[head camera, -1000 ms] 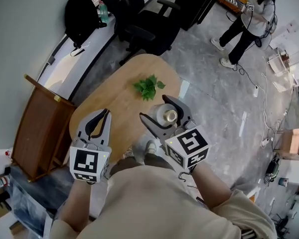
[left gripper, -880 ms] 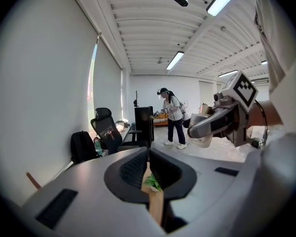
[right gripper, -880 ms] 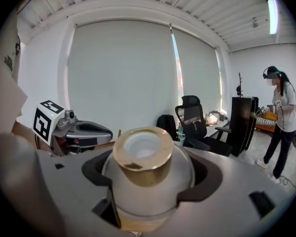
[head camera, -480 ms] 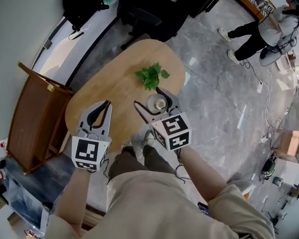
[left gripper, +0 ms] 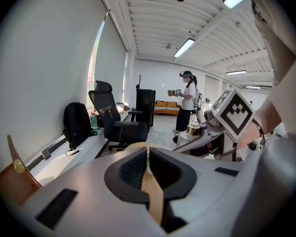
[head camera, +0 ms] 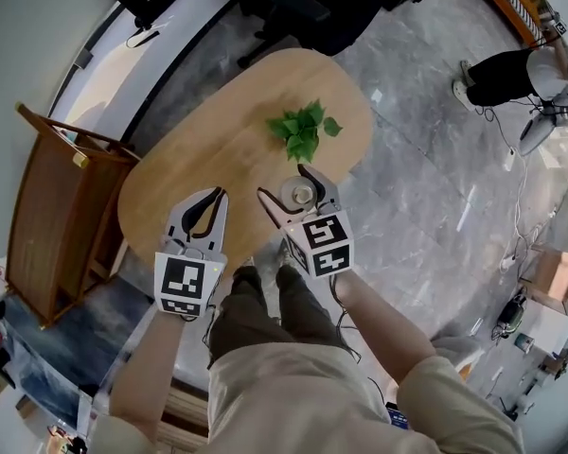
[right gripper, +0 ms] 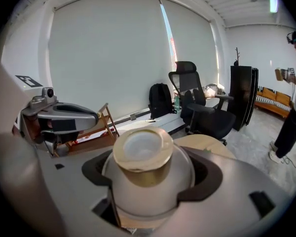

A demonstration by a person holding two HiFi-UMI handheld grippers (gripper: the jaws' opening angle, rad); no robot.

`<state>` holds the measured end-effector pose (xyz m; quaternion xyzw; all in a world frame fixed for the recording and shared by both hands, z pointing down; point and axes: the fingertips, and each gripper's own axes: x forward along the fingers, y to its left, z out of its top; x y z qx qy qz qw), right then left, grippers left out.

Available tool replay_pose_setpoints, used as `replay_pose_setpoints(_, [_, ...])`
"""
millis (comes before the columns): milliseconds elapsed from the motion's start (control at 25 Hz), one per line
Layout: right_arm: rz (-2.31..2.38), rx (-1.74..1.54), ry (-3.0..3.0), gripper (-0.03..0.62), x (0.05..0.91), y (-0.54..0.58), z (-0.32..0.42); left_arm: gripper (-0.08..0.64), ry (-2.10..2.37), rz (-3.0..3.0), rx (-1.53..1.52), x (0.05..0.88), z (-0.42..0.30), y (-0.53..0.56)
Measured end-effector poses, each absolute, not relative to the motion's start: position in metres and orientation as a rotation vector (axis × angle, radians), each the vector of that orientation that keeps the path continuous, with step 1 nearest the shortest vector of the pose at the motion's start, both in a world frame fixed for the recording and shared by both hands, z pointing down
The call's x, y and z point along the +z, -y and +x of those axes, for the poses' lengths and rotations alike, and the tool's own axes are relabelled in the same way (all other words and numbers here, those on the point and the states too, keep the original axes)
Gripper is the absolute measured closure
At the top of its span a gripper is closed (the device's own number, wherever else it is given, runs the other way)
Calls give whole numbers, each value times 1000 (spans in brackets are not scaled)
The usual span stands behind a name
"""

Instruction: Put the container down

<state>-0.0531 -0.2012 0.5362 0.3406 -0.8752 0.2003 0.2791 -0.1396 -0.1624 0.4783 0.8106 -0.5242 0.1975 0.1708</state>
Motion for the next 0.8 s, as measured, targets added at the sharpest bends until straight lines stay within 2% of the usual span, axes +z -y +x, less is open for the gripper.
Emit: replay_pose_setpoints(800, [761,601,2207,252,749,200,-62,541,1289,2123,687,693,-119,179])
